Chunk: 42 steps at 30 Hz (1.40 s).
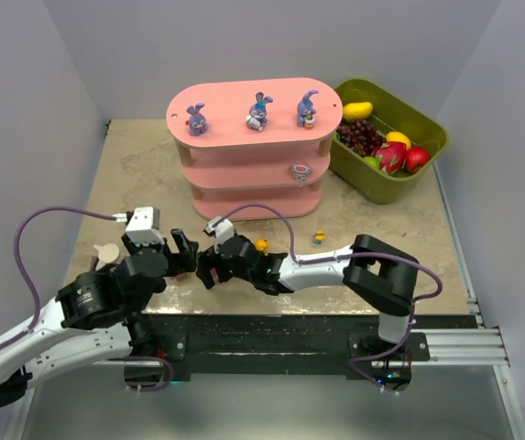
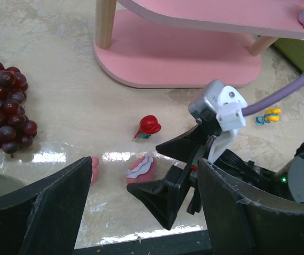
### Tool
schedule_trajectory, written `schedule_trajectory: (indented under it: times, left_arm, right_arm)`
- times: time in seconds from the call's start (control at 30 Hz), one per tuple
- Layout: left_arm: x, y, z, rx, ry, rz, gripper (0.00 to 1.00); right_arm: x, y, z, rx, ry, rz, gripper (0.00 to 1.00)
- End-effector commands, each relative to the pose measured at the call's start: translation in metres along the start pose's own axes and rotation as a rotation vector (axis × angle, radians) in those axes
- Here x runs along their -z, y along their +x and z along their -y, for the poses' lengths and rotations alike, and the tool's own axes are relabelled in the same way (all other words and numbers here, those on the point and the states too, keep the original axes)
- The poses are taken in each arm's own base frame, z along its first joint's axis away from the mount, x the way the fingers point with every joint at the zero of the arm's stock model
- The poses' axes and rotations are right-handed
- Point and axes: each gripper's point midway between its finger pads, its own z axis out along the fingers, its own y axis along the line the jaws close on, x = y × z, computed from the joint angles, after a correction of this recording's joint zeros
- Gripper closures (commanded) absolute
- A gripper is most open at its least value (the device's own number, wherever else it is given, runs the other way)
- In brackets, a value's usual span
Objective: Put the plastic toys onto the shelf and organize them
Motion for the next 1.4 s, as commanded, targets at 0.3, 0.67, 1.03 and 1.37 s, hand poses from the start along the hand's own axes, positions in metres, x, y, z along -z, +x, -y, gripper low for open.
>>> schedule_trajectory:
  times: [0.3, 0.67, 1.03, 1.37]
  left_arm:
    - [0.007, -0.019, -0.003, 0.062, 0.007, 0.064, 0.15]
    - [0.007, -0.017, -0.003, 0.06, 0.006, 0.06, 0.15]
    - [0.005, -0.015, 0.001, 0.057, 0.011, 0.05, 0.15]
    - [0.004, -0.014, 0.002, 0.056, 0.016, 0.049, 0.15]
  right_arm:
    - [-0.023, -0.005, 0.0, -0.006, 0.084, -0.034, 0.2]
    - [-0.027, 0.009, 0.007, 0.05, 0.104, -0.084, 0.24]
    - [-0.004, 0.014, 0.033, 0.084, 0.207, -0.093, 0.18]
    - [0.015, 0.017, 0.048, 0.038, 0.271, -0.074, 0.16]
